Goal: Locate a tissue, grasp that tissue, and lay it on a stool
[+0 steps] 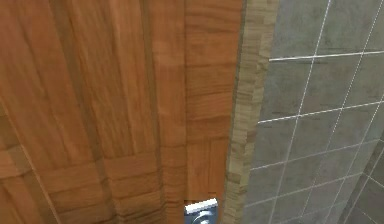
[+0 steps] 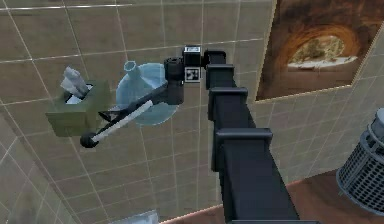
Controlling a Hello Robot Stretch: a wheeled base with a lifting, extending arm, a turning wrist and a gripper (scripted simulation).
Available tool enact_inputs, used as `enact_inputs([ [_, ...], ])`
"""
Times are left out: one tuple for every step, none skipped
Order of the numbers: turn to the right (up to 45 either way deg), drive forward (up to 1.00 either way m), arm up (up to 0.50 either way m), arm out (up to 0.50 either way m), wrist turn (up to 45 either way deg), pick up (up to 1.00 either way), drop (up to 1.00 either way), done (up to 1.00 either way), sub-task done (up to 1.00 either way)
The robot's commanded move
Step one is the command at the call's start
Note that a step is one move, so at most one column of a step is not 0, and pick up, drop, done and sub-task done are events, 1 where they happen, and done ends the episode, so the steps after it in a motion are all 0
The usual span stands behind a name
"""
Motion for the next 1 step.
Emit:
enact_inputs([
  [0.0, 0.00, -0.34, 0.00, 0.0, 0.00, 0.00, 0.00, 0.00],
])
